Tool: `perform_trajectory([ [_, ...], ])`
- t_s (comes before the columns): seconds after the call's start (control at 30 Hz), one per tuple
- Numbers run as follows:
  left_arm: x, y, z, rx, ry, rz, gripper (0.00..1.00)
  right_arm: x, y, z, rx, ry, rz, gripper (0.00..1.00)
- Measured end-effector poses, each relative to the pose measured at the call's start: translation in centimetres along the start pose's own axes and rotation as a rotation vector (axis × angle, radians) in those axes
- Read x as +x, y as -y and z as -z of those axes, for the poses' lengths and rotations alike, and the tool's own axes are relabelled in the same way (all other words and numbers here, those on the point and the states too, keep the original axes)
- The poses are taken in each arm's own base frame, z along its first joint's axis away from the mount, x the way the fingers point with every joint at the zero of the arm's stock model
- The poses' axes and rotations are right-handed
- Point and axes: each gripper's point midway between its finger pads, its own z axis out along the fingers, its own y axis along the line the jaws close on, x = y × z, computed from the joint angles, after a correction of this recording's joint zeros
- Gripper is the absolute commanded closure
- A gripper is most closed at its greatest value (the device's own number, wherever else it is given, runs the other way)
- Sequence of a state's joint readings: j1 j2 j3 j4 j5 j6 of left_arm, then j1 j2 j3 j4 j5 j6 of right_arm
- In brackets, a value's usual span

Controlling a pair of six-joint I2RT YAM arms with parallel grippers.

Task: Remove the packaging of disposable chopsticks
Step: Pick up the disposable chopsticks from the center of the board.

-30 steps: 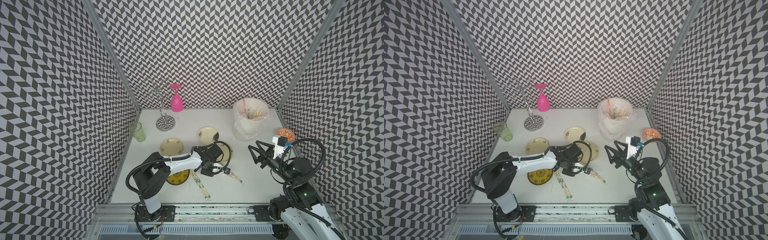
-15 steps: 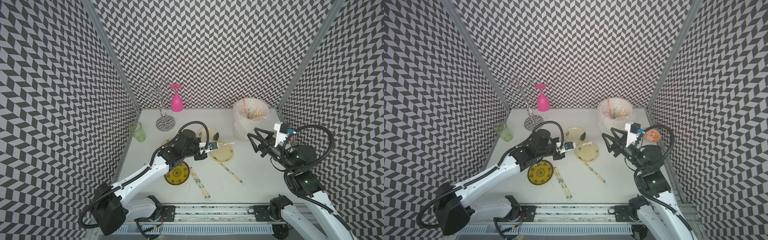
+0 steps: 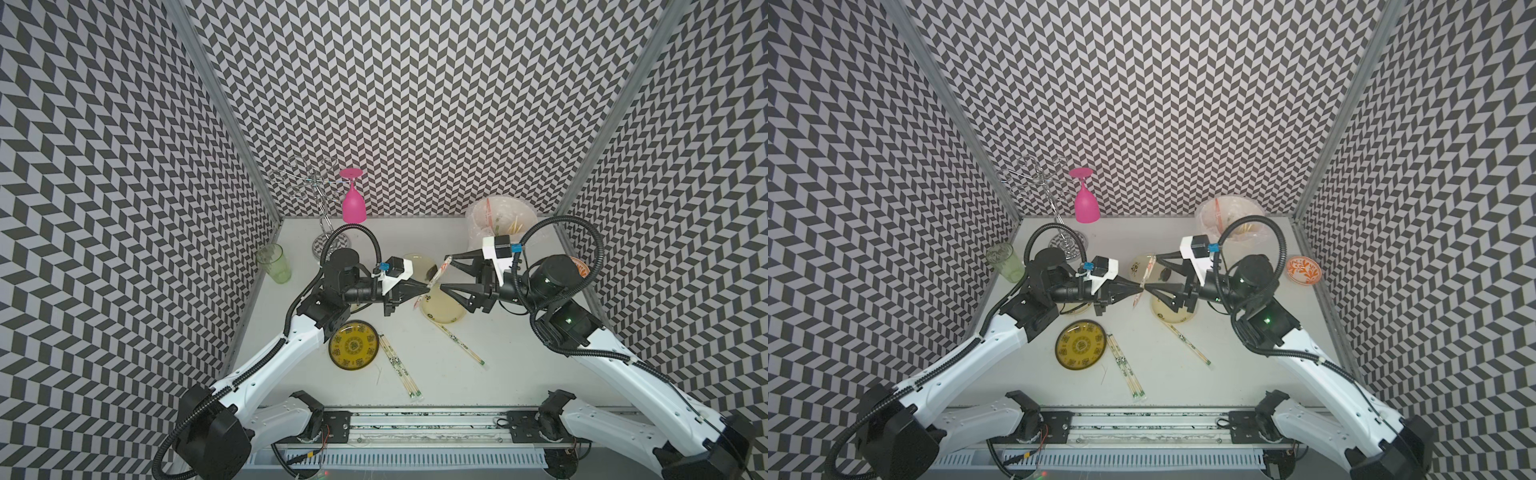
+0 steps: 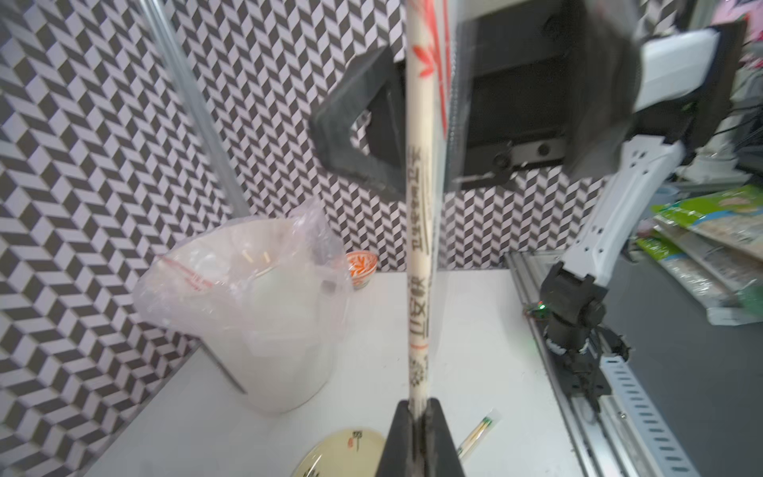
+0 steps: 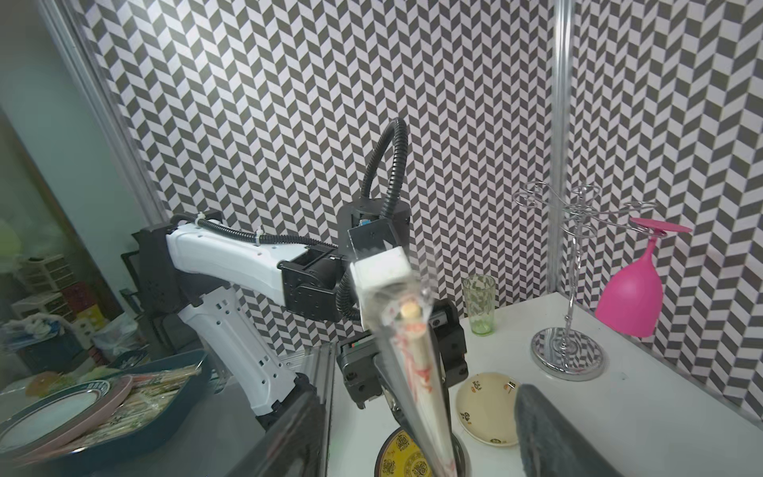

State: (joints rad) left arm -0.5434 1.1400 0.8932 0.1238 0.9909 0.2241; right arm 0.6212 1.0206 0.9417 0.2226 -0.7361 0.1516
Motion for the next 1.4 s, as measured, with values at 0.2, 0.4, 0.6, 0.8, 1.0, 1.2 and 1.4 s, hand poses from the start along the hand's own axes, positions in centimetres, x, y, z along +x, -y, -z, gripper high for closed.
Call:
perform_trajectory([
  [0.2,-0.9,2.2,0.3,0.113,0.052,0.029,1.00,0.1,-0.8,-1.6,-0.060,-0.015,0.033,0.52],
  [0.4,-0.5,2.4,0.0,0.155,0.053,0.083,1.00,-0.6,-1.8,-2.0,-0.103,0.001,0.061,0.97],
  [0.6,-0.8,2.5,0.0,0.167,0.067,0.092,0.25,-1.4,-1.3,-2.0,-0.068,0.027,0.051,1.00],
  [0.8,0.3,3.5,0.1,0.182,0.047,0.092,0.24,-4.3,-0.5,-1.9,0.011,0.070,0.053,1.00],
  [1.0,1.4,3.5,-0.3,0.191,0.016,0.106,0.65,-7.9,-0.4,-1.5,0.059,0.115,0.050,1.00],
  [1.2,1.3,2.8,-0.5,0.163,0.018,0.122,0.73,-7.5,0.3,-1.5,0.096,0.103,-0.011,1.00],
  [1.4,0.2,2.8,-0.4,0.159,0.059,0.120,0.74,-6.7,0.7,-2.1,0.091,0.088,-0.061,1.00],
])
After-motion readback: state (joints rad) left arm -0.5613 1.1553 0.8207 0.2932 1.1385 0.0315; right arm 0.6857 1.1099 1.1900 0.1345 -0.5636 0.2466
